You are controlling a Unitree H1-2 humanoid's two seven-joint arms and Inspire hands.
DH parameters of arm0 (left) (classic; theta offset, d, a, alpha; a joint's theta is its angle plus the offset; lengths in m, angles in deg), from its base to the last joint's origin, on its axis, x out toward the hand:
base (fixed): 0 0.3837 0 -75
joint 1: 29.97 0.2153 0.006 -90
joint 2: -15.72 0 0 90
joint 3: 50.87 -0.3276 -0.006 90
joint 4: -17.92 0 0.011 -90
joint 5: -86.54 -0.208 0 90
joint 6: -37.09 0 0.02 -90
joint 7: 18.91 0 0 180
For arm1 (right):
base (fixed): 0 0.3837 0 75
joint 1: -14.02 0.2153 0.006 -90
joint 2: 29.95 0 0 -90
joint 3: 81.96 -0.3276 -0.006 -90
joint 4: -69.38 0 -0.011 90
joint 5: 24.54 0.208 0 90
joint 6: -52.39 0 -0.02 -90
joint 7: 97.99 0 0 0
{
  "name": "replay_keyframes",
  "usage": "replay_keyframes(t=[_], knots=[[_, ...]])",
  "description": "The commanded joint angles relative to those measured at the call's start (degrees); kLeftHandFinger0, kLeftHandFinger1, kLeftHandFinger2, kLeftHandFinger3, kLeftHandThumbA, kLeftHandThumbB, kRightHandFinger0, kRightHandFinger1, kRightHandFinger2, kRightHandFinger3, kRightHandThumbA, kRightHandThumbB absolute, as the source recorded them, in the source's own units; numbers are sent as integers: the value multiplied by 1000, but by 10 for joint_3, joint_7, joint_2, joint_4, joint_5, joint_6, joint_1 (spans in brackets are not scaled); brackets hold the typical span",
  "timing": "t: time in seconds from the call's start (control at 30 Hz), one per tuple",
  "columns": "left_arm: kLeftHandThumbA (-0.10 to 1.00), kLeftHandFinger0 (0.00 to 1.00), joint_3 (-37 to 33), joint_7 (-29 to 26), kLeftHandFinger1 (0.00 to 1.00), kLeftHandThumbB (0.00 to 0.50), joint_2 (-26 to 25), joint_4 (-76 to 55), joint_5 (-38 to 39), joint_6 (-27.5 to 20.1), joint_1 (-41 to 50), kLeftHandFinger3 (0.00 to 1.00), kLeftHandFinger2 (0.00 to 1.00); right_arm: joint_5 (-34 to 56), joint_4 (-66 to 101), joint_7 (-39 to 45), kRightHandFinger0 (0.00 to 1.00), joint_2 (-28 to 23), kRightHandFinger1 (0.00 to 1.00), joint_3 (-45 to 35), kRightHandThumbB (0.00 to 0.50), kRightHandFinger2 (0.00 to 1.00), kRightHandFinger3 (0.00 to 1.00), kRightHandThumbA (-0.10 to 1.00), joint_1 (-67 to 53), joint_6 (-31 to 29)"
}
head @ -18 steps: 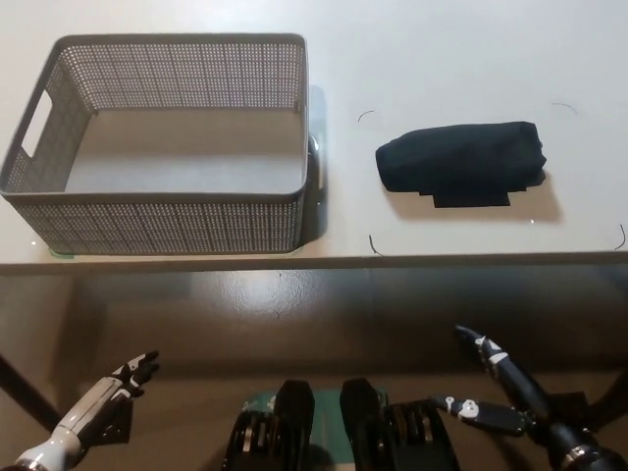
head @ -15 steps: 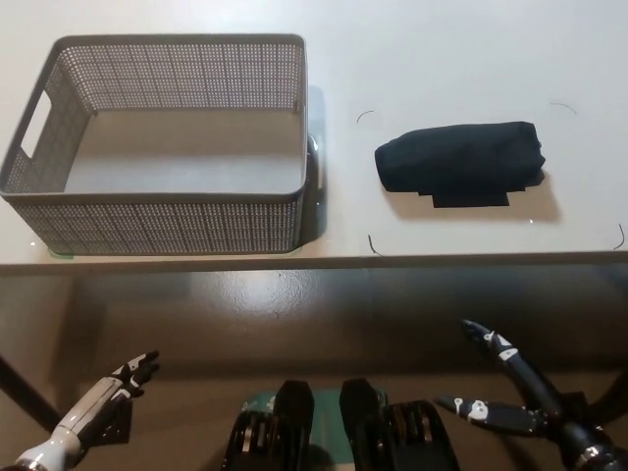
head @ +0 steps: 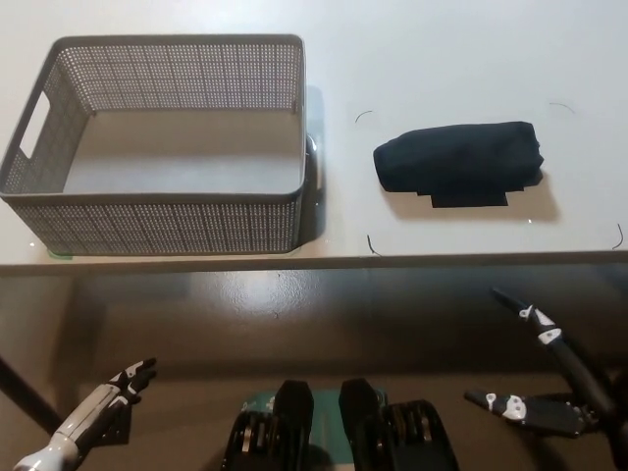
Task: Use the right hand to pick up the pencil case on the right hand side and put it into a grey container on the left side
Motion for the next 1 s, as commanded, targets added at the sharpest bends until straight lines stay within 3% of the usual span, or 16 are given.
replay_keyframes(t=[0.0,0.1,0.23,0.43,0.5,0.8,0.97], knots=[[1000,1000,4,9,1000,395,-21,-6,-12,-67,-31,1000,1000,-76,163,10,1000,-41,1000,-54,441,1000,1000,1000,3,83],[1000,1000,5,13,1000,412,-22,-6,-10,-66,-32,1000,1000,-103,171,9,1000,-53,1000,-68,499,1000,1000,1000,29,90],[1000,1000,4,15,1000,412,-22,-4,-14,-66,-31,1000,1000,-118,168,24,1000,-73,1000,-76,500,1000,1000,984,94,119],[1000,1000,6,18,1000,383,-21,-1,-15,-75,-23,1000,1000,-159,130,71,1000,-111,1000,-48,500,1000,1000,781,223,178],[1000,1000,5,17,1000,394,-21,0,-19,-70,-24,1000,1000,-179,96,85,1000,-122,1000,-28,500,1000,1000,726,277,183],[1000,1000,5,23,1000,359,-19,4,-13,-82,-20,1000,1000,-220,-56,126,1000,-135,1000,49,500,1000,1000,801,441,169],[1000,1000,4,17,1000,375,-18,-2,-21,-72,-17,1000,1000,-233,-147,127,1000,-122,1000,90,500,1000,1000,828,503,155]])
